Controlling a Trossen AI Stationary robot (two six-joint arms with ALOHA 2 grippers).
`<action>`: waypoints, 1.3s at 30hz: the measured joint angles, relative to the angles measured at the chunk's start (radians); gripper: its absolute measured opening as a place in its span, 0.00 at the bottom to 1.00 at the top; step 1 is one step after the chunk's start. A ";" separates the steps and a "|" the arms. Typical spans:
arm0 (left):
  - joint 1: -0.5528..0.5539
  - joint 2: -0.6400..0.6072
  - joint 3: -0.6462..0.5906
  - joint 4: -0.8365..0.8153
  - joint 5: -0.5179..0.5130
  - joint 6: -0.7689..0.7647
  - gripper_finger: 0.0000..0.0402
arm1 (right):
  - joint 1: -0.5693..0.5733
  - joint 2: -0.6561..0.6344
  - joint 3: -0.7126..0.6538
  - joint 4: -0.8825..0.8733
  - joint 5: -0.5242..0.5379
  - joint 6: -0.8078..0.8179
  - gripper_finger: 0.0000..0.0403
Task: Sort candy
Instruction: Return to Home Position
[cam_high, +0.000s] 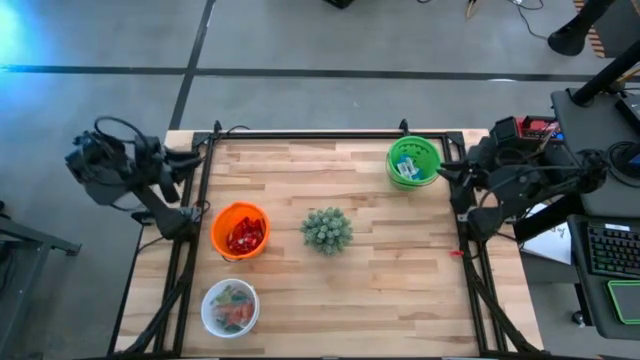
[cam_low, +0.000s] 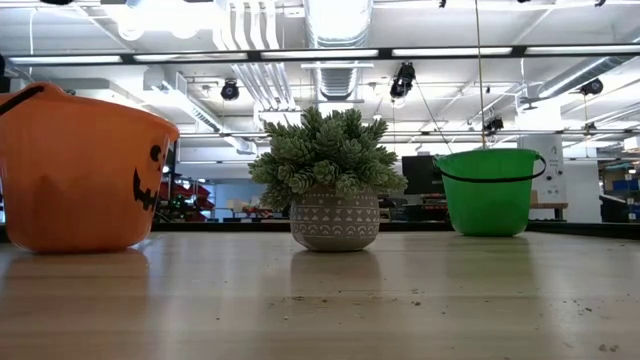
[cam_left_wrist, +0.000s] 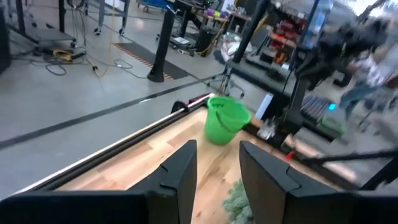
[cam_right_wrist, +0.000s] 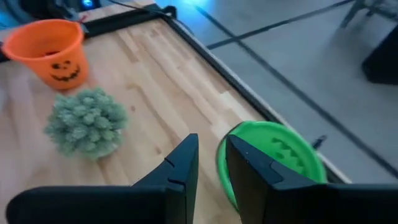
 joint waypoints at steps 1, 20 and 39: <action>0.000 -0.002 -0.029 0.007 0.000 0.005 0.26 | 0.000 -0.014 -0.020 0.017 -0.011 -0.001 0.18; 0.000 -0.016 -0.482 0.567 0.001 0.345 0.26 | 0.000 -0.129 -0.402 0.824 -0.435 -0.202 0.17; 0.000 -0.086 -0.867 0.876 0.161 0.204 0.26 | 0.000 -0.010 -0.472 1.171 -0.449 -0.165 0.18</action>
